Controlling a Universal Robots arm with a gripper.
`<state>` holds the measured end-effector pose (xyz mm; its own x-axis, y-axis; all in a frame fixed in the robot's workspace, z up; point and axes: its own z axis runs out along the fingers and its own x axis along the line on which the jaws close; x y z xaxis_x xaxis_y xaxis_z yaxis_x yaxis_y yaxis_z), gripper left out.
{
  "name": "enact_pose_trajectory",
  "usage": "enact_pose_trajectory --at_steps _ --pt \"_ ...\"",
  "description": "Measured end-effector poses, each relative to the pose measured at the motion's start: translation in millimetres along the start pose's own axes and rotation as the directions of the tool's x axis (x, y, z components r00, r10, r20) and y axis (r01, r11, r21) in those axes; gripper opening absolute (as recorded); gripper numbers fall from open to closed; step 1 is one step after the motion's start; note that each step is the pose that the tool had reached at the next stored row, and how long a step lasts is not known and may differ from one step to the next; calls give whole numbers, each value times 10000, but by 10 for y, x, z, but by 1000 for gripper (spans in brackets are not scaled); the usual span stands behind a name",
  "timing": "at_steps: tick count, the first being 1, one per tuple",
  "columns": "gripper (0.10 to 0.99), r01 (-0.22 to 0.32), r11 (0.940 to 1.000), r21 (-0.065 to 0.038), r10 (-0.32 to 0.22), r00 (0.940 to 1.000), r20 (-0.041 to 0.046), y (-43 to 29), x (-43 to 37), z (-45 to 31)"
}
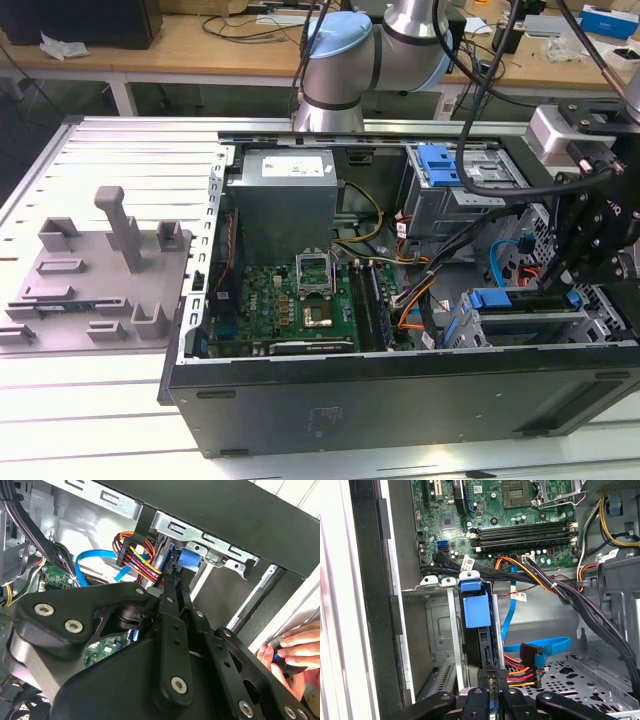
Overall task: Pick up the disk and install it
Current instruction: 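Insert the first disk wire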
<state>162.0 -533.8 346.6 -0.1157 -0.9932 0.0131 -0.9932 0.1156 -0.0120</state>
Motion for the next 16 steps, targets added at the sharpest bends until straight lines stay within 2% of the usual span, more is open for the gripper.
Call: enact_pose_trajectory --at_steps 16 --pt "169 28 10000 -2 -28 10000 -7 1 0 47"
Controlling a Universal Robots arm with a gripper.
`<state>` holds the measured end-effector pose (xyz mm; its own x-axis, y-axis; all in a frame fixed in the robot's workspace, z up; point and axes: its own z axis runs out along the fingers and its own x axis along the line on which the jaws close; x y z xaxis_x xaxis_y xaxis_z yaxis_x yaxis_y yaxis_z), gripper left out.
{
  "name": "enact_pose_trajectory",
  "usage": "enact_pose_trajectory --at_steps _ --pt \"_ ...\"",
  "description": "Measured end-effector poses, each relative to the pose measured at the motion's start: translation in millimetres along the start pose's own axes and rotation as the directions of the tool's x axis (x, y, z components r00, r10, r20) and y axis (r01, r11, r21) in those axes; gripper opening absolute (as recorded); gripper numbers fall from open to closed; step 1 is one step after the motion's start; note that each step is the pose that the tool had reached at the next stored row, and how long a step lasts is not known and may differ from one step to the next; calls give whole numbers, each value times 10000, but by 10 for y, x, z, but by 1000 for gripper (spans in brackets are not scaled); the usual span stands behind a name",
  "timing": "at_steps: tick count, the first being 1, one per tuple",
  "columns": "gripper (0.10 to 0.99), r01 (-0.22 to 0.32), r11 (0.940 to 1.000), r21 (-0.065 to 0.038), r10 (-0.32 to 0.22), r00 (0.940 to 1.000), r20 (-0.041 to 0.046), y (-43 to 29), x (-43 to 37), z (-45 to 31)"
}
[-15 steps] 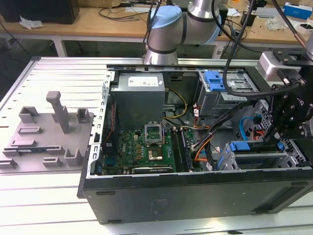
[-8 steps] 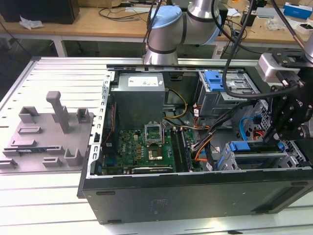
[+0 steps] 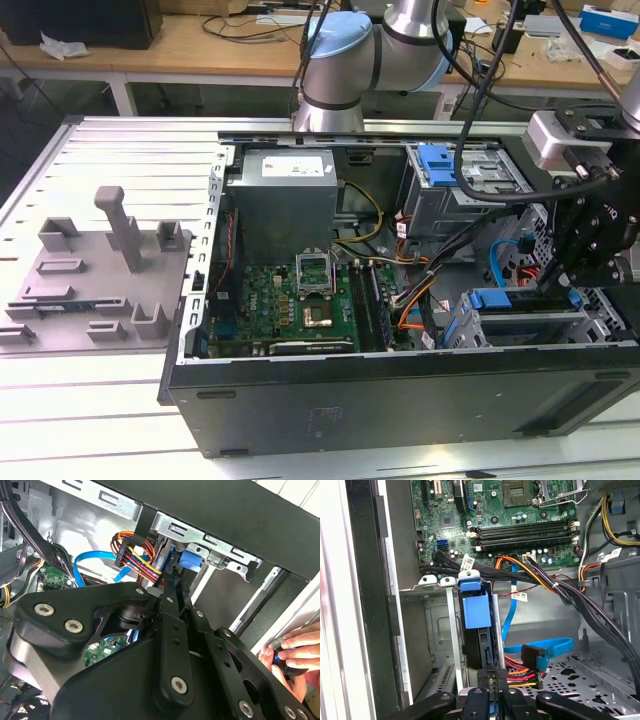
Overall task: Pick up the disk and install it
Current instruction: 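Insert the first disk wire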
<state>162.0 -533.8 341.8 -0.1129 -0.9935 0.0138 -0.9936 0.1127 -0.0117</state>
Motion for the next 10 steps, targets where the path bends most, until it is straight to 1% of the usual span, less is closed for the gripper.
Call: enact_pose_trajectory --at_steps 4,5,8,10 --pt "169 12 10000 0 -12 10000 1 0 -1 -3" --pt "169 13 10000 2 -13 10000 -16 0 -1 -15" --pt "169 14 10000 14 -14 9999 -119 0 -5 -89" --pt "169 18 10000 21 -18 9999 -147 2 -20 -127"
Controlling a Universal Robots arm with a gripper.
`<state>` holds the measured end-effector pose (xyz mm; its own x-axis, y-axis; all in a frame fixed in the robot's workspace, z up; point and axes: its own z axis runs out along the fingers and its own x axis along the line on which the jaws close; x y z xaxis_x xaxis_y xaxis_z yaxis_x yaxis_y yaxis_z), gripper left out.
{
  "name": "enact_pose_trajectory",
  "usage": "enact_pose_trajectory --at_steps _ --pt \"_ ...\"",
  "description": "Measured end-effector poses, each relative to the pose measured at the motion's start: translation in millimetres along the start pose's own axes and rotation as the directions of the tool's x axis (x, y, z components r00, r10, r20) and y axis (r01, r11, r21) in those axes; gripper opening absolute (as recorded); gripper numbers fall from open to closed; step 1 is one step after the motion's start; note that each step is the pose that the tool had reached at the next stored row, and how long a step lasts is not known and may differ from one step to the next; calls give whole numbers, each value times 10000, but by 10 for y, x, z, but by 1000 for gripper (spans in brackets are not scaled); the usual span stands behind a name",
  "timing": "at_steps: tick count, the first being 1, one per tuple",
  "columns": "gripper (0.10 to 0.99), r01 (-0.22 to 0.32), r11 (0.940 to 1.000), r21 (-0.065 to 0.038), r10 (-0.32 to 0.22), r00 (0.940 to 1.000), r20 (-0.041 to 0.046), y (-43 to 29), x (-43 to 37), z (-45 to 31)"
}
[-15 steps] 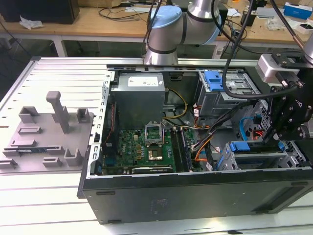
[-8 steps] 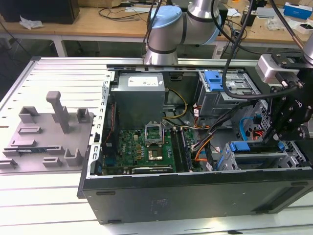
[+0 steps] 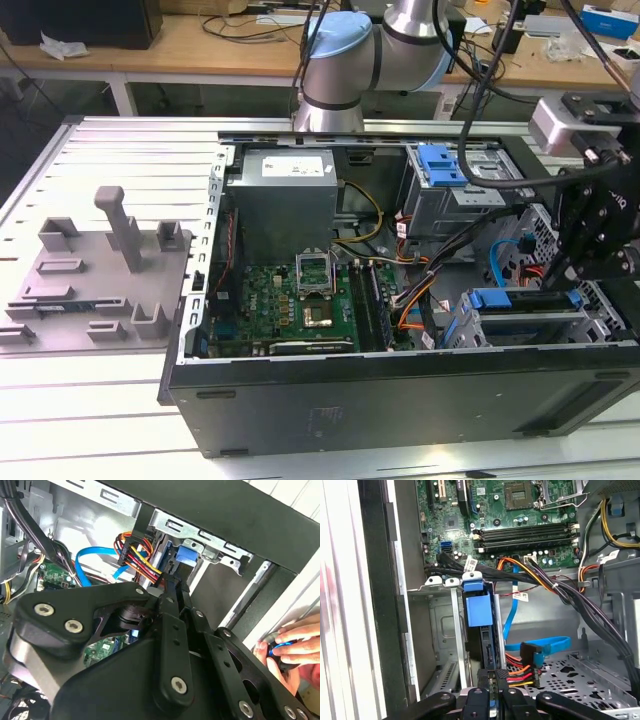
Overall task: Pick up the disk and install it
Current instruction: 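Insert the first disk wire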
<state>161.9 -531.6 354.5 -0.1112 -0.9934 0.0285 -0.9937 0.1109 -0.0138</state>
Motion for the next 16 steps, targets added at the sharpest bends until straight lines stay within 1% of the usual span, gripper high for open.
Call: enact_pose_trajectory --at_steps 5,8,11,16 --pt "169 9 10000 23 -9 10000 -13 6 -31 -48" --pt "169 37 10000 45 -37 10000 -7 7 -46 -50" --pt "169 234 9997 51 -234 9997 -7 11 -70 -49" --pt "169 253 9997 52 -253 9997 -5 10 -66 -46"
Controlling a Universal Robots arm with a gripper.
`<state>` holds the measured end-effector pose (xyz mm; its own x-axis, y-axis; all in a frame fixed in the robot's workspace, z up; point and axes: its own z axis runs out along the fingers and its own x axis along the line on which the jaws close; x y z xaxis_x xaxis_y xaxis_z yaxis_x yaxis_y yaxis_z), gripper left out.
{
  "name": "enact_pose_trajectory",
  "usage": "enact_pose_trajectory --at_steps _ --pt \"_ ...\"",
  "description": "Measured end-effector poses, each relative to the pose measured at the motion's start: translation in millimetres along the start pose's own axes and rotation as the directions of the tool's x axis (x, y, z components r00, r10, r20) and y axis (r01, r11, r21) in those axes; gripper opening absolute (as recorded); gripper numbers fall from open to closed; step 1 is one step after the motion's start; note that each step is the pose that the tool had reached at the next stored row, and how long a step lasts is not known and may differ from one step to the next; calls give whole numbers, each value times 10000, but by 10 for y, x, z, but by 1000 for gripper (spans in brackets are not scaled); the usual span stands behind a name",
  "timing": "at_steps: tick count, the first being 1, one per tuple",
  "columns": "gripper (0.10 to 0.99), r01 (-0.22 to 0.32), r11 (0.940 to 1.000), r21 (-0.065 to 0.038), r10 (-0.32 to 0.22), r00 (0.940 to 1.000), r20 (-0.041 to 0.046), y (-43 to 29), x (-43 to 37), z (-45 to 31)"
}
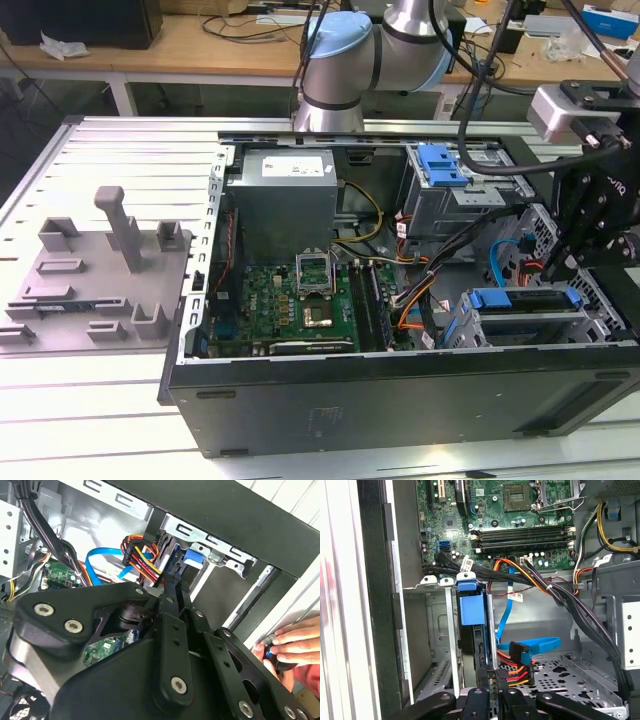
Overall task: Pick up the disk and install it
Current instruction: 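Insert the first disk wire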
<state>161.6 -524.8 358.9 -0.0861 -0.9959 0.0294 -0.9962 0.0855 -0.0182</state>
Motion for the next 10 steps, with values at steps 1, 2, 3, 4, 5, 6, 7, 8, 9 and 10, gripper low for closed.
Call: enact_pose_trajectory --at_steps 1,2,3,4,5,6,7,8,9,10 --pt "169 1 10000 0 -1 10000 -1 -1 9 2" --pt "169 1 10000 0 -1 10000 -1 -2 15 4" --pt "169 1 10000 0 -1 10000 -1 -2 20 7" --pt "169 1 10000 -1 -1 10000 -2 -3 25 9" --pt "169 0 10000 -1 0 10000 1 -2 29 14" --pt "169 0 10000 -1 0 10000 -1 -3 32 20" --pt "169 0 10000 -1 0 10000 -3 -3 33 24" --pt "169 0 10000 -1 0 10000 -2 -2 33 29" --pt "169 0 10000 -1 0 10000 -2 -2 33 34" --pt "169 0 10000 -1 0 10000 -3 -2 33 39"
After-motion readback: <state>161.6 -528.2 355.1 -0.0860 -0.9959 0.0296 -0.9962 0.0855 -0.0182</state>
